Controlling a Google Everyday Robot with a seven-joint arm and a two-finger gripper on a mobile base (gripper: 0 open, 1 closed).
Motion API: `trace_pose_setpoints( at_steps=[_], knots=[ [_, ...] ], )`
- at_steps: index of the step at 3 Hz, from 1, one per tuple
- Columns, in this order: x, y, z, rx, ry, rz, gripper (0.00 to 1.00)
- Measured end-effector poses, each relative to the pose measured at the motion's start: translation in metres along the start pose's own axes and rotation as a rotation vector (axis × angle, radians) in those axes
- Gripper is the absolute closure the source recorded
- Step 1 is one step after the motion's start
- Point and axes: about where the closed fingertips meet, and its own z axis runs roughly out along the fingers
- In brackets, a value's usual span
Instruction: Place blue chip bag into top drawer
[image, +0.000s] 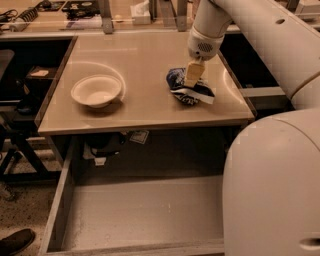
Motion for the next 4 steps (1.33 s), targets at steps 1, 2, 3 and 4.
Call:
trace_pose_setpoints(
  at_steps=[1, 2, 3, 4],
  knots=[
    [0.004, 0.007, -0.024, 0.046, -0.008, -0.032, 1.0],
    [0.018, 0.028, -0.053, 0.089, -0.008, -0.032, 1.0],
    [0.034, 0.062, -0.078, 0.125, 0.001, -0.026, 1.0],
    [0.034, 0.062, -0.078, 0.125, 0.001, -0.026, 1.0]
  ],
)
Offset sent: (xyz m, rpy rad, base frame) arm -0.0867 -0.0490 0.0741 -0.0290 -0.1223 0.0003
